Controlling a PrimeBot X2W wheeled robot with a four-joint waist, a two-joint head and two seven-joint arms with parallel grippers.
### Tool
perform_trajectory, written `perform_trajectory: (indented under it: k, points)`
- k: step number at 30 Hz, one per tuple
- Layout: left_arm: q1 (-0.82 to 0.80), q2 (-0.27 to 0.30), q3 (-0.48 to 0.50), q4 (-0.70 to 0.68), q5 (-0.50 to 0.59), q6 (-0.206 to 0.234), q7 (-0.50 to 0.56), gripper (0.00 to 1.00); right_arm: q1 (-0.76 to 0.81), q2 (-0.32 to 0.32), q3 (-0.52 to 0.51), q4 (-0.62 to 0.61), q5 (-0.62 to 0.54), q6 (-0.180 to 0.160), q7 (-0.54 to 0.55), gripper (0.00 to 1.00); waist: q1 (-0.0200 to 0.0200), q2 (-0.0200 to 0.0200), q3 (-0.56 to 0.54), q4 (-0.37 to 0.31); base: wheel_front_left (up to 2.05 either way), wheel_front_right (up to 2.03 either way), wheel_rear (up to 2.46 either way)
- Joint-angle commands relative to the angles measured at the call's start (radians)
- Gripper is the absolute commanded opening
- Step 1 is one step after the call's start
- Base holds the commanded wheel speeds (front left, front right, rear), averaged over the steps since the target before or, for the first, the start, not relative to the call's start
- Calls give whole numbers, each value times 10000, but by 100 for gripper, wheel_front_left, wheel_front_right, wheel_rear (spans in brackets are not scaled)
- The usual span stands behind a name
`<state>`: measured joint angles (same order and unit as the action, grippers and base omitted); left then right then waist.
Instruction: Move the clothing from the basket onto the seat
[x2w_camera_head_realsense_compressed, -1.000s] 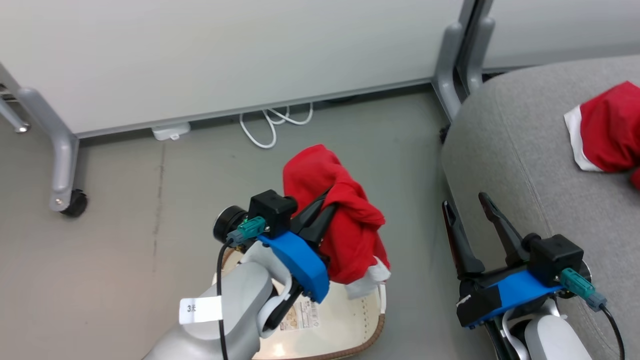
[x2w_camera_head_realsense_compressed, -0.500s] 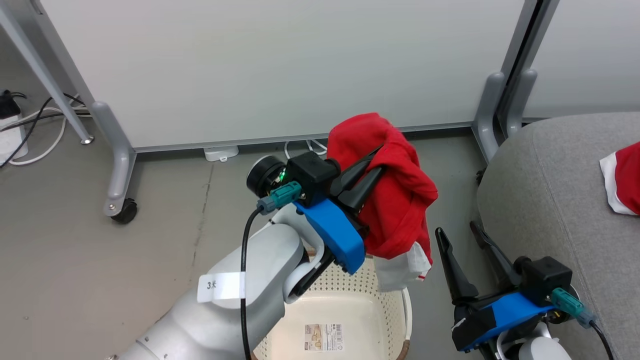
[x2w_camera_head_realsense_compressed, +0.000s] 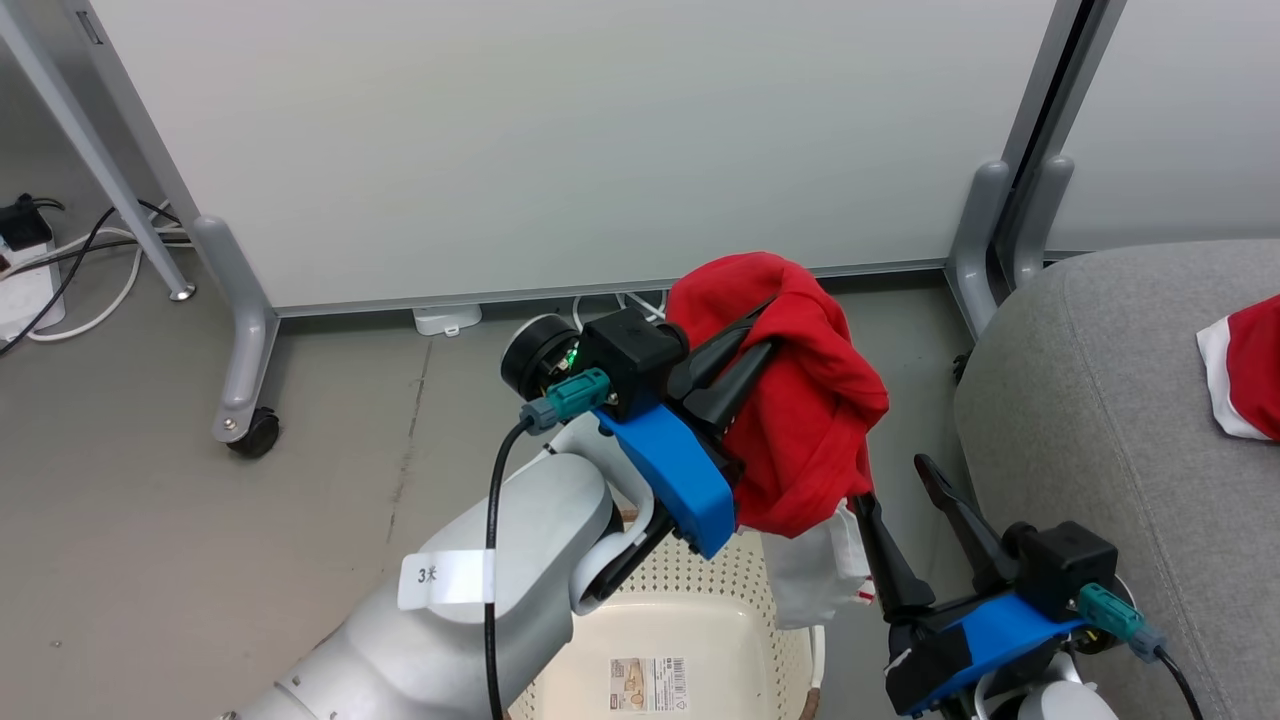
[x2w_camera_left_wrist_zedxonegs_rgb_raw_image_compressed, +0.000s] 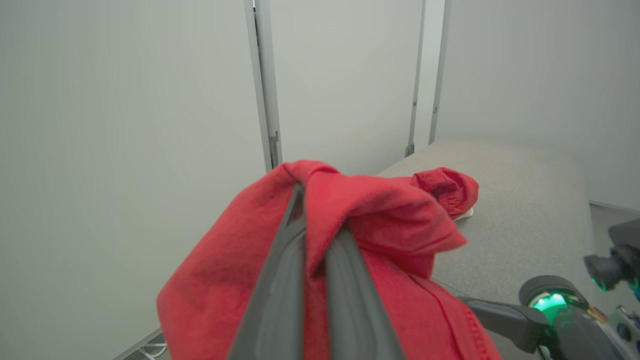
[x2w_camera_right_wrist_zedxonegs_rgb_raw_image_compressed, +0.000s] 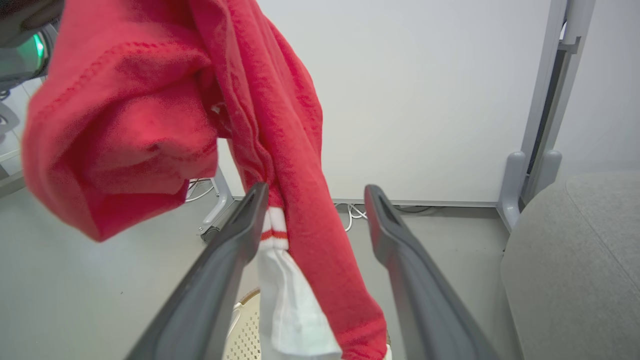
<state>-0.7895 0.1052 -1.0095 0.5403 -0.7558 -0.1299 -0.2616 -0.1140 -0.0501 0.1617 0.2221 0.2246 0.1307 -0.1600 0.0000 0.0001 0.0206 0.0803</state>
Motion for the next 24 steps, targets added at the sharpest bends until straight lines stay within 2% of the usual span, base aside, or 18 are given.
perform_trajectory:
  k: [1,12,24]
  points:
    - [72,29,-25,22,-27,-8,-51,0,100,-5,36,43,47,1,-49,100,0,-1,0,-16,0,0,0]
    - [5,-44,-332,-30,-125,-8,-51,0,-718,-5,595,493,-175,1,213,100,0,-1,111,-119,0,0,0]
    - [-56,-167,-781,-206,-304,-8,-51,0,-2338,-5,809,2423,-510,1,289,100,0,-1,124,-39,0,0,0]
